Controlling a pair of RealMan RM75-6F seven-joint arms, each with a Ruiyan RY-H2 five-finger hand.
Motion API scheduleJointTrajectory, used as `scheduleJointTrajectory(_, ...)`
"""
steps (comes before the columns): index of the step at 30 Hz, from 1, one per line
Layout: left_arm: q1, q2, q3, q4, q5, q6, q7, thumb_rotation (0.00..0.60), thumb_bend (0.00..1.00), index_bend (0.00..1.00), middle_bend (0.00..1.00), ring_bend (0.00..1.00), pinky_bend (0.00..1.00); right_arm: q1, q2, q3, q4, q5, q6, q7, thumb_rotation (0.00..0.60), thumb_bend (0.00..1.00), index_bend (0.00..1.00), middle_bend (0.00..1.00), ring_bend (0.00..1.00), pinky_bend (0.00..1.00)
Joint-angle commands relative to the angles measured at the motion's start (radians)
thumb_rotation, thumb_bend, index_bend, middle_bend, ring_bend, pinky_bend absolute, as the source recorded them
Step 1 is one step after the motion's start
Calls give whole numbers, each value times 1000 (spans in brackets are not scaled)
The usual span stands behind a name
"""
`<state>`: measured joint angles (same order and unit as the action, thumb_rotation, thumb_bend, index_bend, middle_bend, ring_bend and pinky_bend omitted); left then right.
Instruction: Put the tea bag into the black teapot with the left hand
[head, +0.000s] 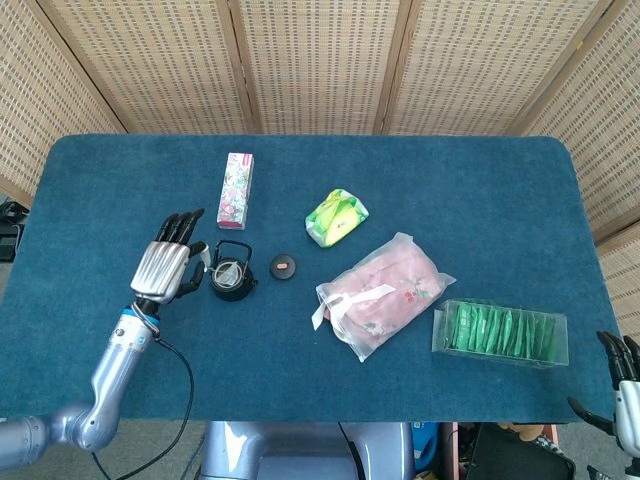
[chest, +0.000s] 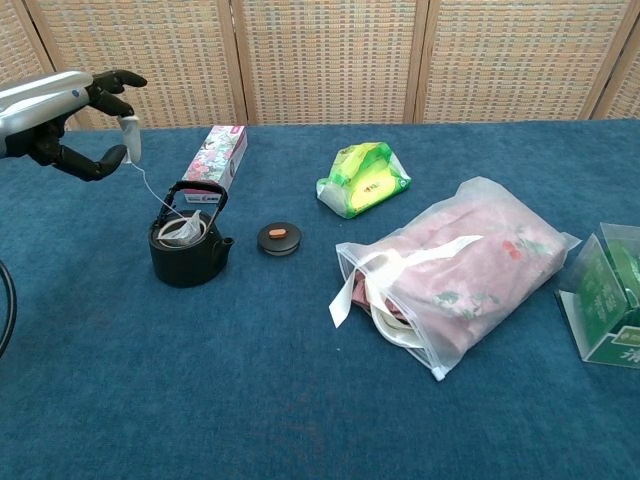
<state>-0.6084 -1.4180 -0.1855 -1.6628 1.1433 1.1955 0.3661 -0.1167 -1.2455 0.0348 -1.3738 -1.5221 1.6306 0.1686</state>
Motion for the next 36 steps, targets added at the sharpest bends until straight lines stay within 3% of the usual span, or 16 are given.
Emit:
scheduleJointTrajectory(1, 35, -2, 42, 0, 42, 42, 13, 600, 590, 631, 0, 0, 0, 0, 0, 0, 0, -1, 0, 0, 600, 8, 118, 193, 80, 157)
scheduleJointTrajectory(13, 114, -15, 141, 2, 63, 72, 83, 600, 591, 609, 0, 0, 0, 2, 0, -1, -4, -6, -2, -3, 600, 8, 118, 193, 80, 157)
scheduleJointTrajectory(22, 133, -20, 151, -9, 59, 64, 114, 600, 590, 541, 0, 0, 0, 2, 1, -1, -4, -8, 0, -3, 600, 8, 118, 193, 80, 157)
scheduleJointTrajectory(28, 135, -11, 148, -29, 50, 52, 137, 600, 590, 370, 0, 0, 0, 1, 0, -1, -2, -7, 1, -1, 600, 8, 118, 194, 80, 157)
scheduleJointTrajectory(36, 148, 3, 154, -58, 61, 53, 145, 600, 590, 340, 0, 0, 0, 1, 0, 0, 0, -5, 0, 1, 600, 9, 118, 193, 80, 157)
